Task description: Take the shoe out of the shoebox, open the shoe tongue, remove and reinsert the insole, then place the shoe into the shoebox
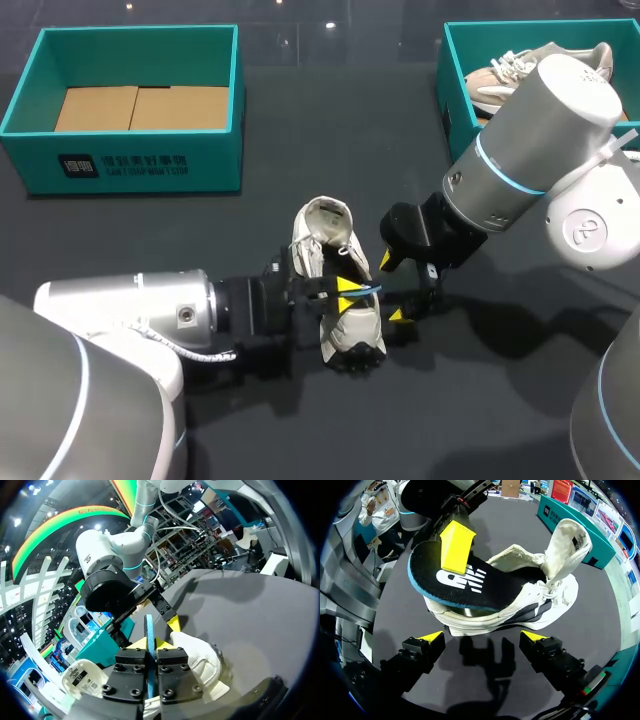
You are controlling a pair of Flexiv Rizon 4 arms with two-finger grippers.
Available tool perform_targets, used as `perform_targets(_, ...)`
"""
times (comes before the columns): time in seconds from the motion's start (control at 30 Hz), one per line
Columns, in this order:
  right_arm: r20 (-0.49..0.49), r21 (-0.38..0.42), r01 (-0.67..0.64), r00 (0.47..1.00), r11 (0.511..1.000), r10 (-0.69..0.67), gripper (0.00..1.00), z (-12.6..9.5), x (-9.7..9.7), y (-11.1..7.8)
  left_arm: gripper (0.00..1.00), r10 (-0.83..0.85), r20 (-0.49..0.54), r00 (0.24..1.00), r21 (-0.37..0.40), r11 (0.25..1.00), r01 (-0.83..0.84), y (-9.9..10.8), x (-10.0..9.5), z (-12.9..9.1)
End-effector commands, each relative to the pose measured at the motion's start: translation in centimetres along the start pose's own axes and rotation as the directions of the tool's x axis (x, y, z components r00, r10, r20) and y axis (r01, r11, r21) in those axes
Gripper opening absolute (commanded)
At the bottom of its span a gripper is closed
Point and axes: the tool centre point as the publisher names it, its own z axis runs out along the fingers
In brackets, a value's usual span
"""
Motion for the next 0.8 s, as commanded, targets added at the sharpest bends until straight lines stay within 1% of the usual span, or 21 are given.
perform_targets(0.03, 0.002, 0.0, 0.001, 1.0, 1.0, -0.001, 1.0, 0.1, 0.1, 0.0, 0.0, 0.008, -0.014, 1.0, -0.02, 1.0, -0.008, 1.8, -0.7, 0.7)
perform_targets(0.17, 0.002, 0.0, 0.001, 1.0, 1.0, -0.001, 1.0, 0.1, 0.1, 0.0, 0.0, 0.004, -0.02, 1.0, -0.031, 1.0, -0.004, 3.3, -0.9, 1.0)
perform_targets(0.33, 0.002, 0.0, 0.001, 1.0, 1.0, -0.001, 1.0, 0.1, 0.1, 0.0, 0.0, -0.023, -0.028, 0.999, -0.074, 0.997, 0.02, 4.6, -0.9, 1.3)
perform_targets(0.37, 0.002, 0.0, 0.001, 1.0, 1.0, -0.001, 1.0, 0.1, 0.1, 0.0, 0.0, -0.035, -0.03, 0.999, -0.071, 0.997, 0.032, 4.8, -0.9, 1.3)
perform_targets(0.43, 0.002, 0.0, 0.001, 1.0, 1.0, -0.001, 1.0, 0.1, 0.1, 0.0, 0.0, -0.043, -0.033, 0.999, -0.067, 0.997, 0.04, 4.8, -0.9, 1.2)
perform_targets(0.57, 0.002, 0.0, 0.001, 1.0, 1.0, -0.001, 1.0, 0.1, 0.1, 0.0, 0.0, -0.046, -0.048, 0.998, -0.034, 0.998, 0.044, 3.7, -0.7, 0.7)
perform_targets(0.6, 0.002, 0.0, 0.001, 1.0, 1.0, -0.001, 1.0, 0.1, 0.1, 0.0, 0.06, -0.045, -0.048, 0.998, -0.025, 0.999, 0.044, 3.3, -0.6, 0.6)
perform_targets(0.63, 0.002, 0.0, 0.001, 1.0, 1.0, -0.001, 1.0, 0.1, 0.1, 0.0, 0.27, -0.042, -0.054, 0.998, -0.018, 0.999, 0.041, 2.8, -0.6, 0.5)
perform_targets(0.67, 0.002, 0.0, 0.001, 1.0, 1.0, -0.001, 1.0, 0.1, 0.1, 0.0, 0.31, -0.041, -0.057, 0.998, -0.01, 0.999, 0.041, 2.6, -0.6, 0.4)
perform_targets(0.7, 0.002, 0.0, 0.001, 1.0, 1.0, -0.001, 1.0, 0.1, 0.1, 0.0, 0.36, -0.039, -0.058, 0.998, -0.007, 0.999, 0.039, 2.2, -0.5, 0.3)
perform_targets(0.8, 0.002, 0.0, 0.001, 1.0, 1.0, -0.001, 1.0, 0.1, 0.1, 0.0, 0.33, -0.027, -0.07, 0.997, 0.008, 1.0, 0.028, 1.4, -0.3, 0.3)
